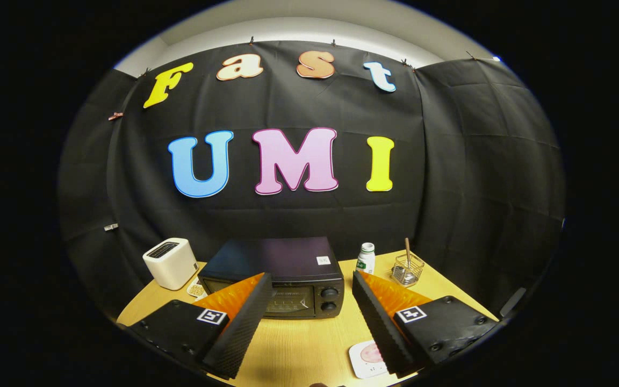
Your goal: Open the toaster oven, put the food inside, and close the toaster oven door.
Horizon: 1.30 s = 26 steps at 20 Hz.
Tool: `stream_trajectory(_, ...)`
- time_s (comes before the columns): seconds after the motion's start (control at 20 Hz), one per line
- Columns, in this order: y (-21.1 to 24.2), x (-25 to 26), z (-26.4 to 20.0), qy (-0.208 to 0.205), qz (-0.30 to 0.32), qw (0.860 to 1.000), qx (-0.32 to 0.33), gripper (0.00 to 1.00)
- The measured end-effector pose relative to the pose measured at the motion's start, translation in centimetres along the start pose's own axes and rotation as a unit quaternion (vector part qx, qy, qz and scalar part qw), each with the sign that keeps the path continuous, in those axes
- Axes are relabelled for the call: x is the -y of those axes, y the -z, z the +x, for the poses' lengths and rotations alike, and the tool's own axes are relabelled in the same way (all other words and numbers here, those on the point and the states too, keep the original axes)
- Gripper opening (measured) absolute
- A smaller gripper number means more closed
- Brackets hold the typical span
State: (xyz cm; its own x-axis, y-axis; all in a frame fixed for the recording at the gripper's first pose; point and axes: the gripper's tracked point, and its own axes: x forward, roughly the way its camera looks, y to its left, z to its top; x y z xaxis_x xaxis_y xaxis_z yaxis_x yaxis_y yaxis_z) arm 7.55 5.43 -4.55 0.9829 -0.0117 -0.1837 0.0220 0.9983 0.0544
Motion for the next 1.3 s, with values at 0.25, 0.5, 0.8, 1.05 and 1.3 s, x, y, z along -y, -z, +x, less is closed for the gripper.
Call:
stream_trajectory(0.25, 1.9, -3.9, 4.2, -0.013, 0.008, 1.0, -0.013, 0.98)
stream_trajectory(0.5, 4.2, -7.4, 8.4, -0.021, 0.011, 0.999, -0.033, 0.98)
stream_trajectory(0.8, 8.2, -9.8, 12.7, -0.02, -0.002, 0.998, -0.064, 0.99)
stream_trajectory(1.05, 11.8, -10.5, 14.0, -0.018, -0.012, 0.994, -0.11, 0.99)
stream_trajectory(1.3, 12.2, -11.3, 15.0, -0.013, -0.016, 0.994, -0.108, 1.0)
